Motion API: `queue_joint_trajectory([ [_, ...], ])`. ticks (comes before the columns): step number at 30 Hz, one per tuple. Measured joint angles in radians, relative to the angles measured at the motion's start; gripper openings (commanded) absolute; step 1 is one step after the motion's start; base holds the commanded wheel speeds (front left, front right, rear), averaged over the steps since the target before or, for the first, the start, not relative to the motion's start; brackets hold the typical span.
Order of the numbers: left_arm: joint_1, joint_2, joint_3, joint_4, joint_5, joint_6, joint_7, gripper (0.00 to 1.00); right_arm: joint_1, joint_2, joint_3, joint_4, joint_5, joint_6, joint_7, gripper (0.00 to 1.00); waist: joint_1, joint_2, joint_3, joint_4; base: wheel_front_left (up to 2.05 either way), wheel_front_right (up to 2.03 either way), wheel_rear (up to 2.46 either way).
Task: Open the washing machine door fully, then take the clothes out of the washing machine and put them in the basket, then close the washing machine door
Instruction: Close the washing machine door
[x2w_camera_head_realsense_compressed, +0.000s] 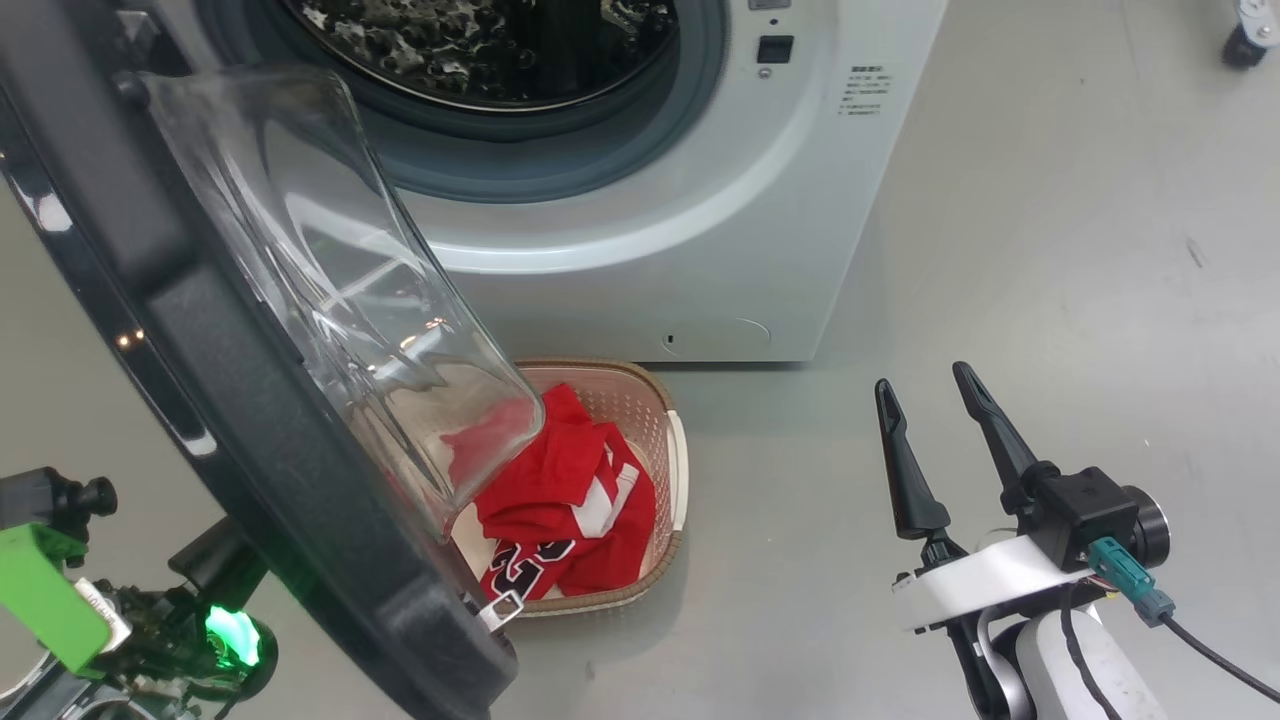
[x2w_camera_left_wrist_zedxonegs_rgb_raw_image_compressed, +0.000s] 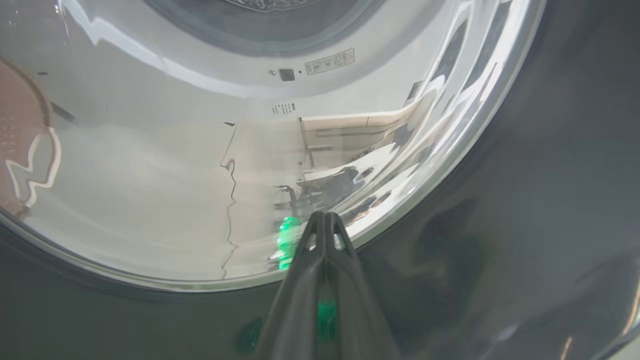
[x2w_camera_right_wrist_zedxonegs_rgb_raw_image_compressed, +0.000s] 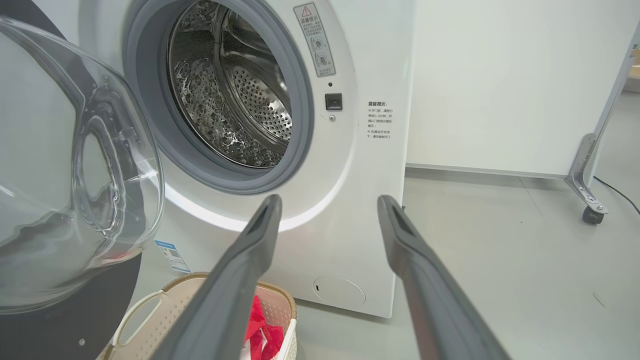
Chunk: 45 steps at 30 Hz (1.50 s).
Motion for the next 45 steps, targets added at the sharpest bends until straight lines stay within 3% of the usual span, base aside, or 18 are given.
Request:
queue_joint_trajectory([
  [17,-0.104,-0.019,0.020,0.032,0.010,-0.001,-0.017,0.00,-0.037,0.000,0.053,-0.041,0.068,-0.035,0.000,1.00,0.0000,0.0000,0.080,-0.200,0.00,0.00,0.00],
  [31,-0.263,0.001,0.048,0.076,0.052,0.001,-0.049,0.00,-0.099,0.000,0.097,-0.078,0.105,-0.053,0.000,1.00,0.0000,0.0000,0.187,-0.312,0.00,0.00,0.00],
  [45,-0.435,0.023,0.069,0.182,0.064,0.046,-0.099,0.00,-0.126,0.000,0.137,-0.088,0.154,-0.069,0.000,1.00,0.0000,0.0000,0.252,-0.409,0.00,0.00,0.00],
])
